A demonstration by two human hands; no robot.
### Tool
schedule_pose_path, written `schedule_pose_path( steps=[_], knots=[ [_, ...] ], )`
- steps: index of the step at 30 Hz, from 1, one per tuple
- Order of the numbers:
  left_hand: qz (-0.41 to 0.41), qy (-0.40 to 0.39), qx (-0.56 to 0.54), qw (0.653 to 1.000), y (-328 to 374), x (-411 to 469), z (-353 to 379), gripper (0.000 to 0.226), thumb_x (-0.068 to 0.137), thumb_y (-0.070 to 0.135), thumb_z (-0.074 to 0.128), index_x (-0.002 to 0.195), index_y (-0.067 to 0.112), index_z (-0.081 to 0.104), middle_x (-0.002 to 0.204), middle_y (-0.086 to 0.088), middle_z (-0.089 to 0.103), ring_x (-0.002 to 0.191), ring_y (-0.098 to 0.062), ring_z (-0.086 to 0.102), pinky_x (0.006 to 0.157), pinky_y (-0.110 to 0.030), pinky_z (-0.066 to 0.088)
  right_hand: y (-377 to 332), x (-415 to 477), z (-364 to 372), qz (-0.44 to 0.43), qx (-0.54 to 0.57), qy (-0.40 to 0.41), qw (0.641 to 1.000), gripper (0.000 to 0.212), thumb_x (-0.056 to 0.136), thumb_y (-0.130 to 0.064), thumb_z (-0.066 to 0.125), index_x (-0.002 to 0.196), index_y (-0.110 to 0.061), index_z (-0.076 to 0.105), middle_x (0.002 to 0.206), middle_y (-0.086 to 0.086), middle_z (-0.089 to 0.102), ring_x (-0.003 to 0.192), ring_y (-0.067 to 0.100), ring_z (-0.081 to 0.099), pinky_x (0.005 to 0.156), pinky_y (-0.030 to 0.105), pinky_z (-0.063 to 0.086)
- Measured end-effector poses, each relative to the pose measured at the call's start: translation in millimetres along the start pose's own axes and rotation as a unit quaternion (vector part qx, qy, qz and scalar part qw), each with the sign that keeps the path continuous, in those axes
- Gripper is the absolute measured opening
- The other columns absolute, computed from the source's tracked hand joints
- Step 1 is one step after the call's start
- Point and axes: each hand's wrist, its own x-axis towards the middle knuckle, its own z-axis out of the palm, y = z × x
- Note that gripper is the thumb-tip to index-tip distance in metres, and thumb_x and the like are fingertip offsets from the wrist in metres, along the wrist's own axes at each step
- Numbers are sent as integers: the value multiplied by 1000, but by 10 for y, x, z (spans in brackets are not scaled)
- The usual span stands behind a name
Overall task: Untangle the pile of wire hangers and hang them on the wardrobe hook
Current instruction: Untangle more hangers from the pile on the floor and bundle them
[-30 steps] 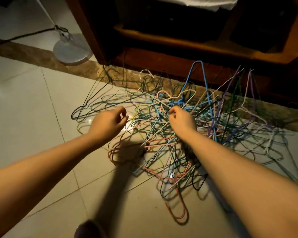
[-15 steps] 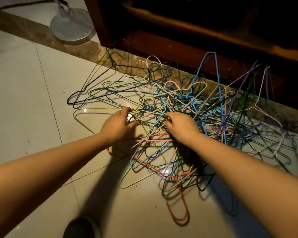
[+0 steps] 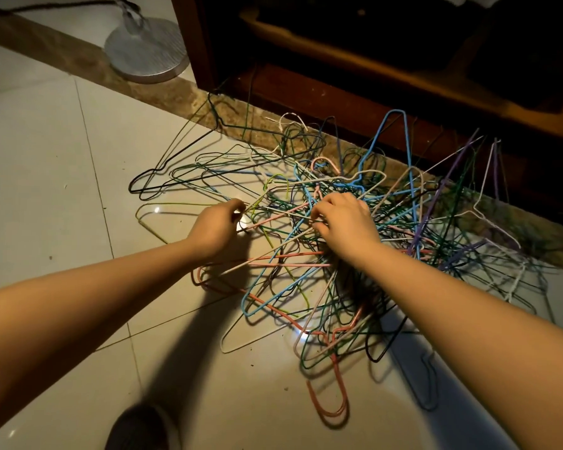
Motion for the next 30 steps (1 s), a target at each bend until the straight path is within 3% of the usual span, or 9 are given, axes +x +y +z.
schedule_pose_path(
  steps=[6,11,14,17,21,26,30],
  knots=[
    [-11,-15,17,1000,-19,-7,-36,26,95,15,47,119,9,57,105,-16,66,92,-31,59,71,-32,41,309,-6,55,155,-1,3,988,55,89,-38,57,137,-20,37,141,5,39,131,27,32,107,43,27],
    [-27,-26,19,999,-41,-32,33,31,93,6,47,122,10,53,112,-16,65,102,-32,59,78,-34,44,582,-70,-3,192,22,10,981,42,90,-13,47,131,-17,45,123,15,57,110,35,53,86,40,45],
    [-47,-13,6,999,-31,-17,61,34,90,-1,46,121,10,55,110,-20,65,102,-35,58,73,-33,40,701,-100,-40,236,54,58,968,45,91,-4,43,135,-13,42,130,14,53,116,34,50,90,42,44],
    [-61,-8,-27,998,-9,-18,79,33,90,-1,45,119,9,57,106,-22,65,99,-37,58,70,-32,35,765,-127,32,218,18,50,974,49,91,-2,44,137,-16,39,136,10,47,124,32,41,98,43,39],
    [-69,-2,-76,995,-10,-57,81,33,92,-1,43,120,9,58,103,-21,63,95,-34,59,77,-34,42,757,-123,48,209,-15,55,976,56,85,1,47,136,-19,40,136,9,42,127,30,34,102,44,31],
    [-88,3,-127,988,-51,-46,140,26,96,9,42,115,12,59,75,-5,56,62,-17,48,55,-28,35,757,-139,49,228,-42,53,971,57,80,2,53,133,-19,44,134,8,44,125,30,36,100,41,31],
    [-129,-13,-206,970,-58,-35,157,23,96,10,41,110,11,60,67,-2,51,54,-16,40,50,-25,30,773,-195,93,218,-48,88,971,48,83,-5,54,129,-16,48,142,7,35,129,30,31,103,43,28]
  ],
)
